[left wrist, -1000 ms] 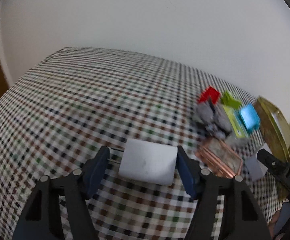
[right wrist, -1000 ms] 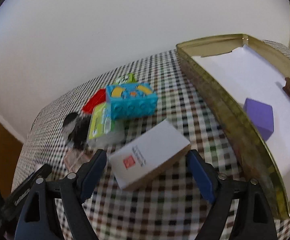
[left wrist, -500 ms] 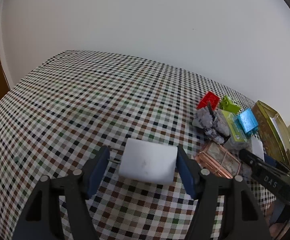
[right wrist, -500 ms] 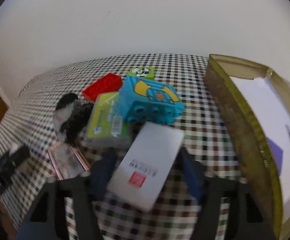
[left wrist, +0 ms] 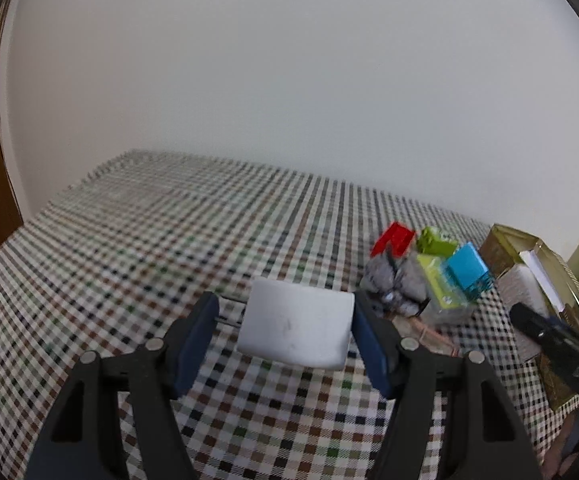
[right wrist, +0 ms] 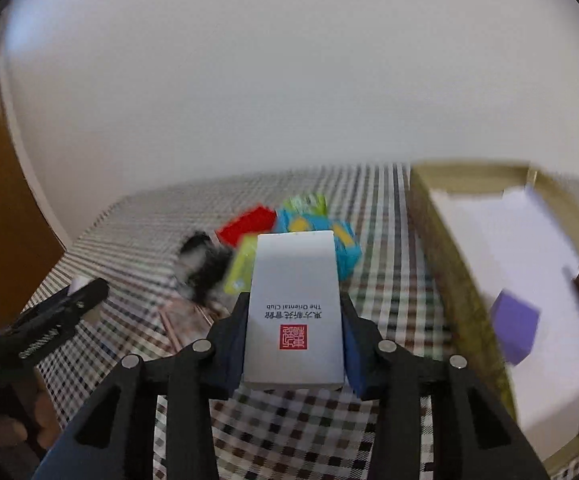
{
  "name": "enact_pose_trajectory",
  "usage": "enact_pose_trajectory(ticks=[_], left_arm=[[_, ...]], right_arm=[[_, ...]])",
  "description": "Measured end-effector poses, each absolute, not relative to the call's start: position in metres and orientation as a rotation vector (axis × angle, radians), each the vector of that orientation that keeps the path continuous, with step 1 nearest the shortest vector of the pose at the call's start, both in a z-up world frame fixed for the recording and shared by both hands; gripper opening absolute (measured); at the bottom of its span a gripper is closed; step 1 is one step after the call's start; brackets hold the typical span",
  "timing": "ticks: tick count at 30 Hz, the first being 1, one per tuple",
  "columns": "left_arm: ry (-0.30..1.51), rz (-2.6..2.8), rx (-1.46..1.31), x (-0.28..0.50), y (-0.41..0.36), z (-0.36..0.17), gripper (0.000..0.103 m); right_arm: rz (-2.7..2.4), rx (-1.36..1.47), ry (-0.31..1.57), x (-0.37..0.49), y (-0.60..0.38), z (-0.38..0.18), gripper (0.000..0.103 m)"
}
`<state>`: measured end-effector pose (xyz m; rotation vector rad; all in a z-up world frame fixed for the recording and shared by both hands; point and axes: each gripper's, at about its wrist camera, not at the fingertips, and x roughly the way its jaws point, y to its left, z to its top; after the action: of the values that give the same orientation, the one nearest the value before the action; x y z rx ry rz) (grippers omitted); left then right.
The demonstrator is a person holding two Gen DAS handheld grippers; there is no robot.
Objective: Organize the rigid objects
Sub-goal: 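Grasp the white foam block with the left tool while the right tool grasps the red-seal white box, then carry the foam block in the left tool while the right tool carries the white box over the tin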
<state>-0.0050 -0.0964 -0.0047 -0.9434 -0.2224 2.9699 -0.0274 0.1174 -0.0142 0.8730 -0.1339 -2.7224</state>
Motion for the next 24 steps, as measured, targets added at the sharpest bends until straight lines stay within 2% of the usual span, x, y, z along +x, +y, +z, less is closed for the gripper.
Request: enact_pose_trajectory(ticks=[5,10,13,24], left_arm=[[-0.187,2.997,-0.899,0.0,-0.085,0.0,0.066],[-0.207,3.009,-0.879,0.004,-0.07,0.005,0.066],[-0.229,2.984,-0.842,0.01,-0.058,0.007,0.066],[-0.138,2.925,-0.775,0.018,0.01,0.024,0.066]], right_arm=[[-2.806,0.669,-0.06,-0.007,0.118,0.008,0.043],[-2.864,0.525,-0.084,0.008,0.13,0.022,0.043],[-2.891,0.485,-0.097,0.015,0.137,0.025,0.043],[-3.017,0.427,-0.202,0.011,0.195,0.025,0.043]])
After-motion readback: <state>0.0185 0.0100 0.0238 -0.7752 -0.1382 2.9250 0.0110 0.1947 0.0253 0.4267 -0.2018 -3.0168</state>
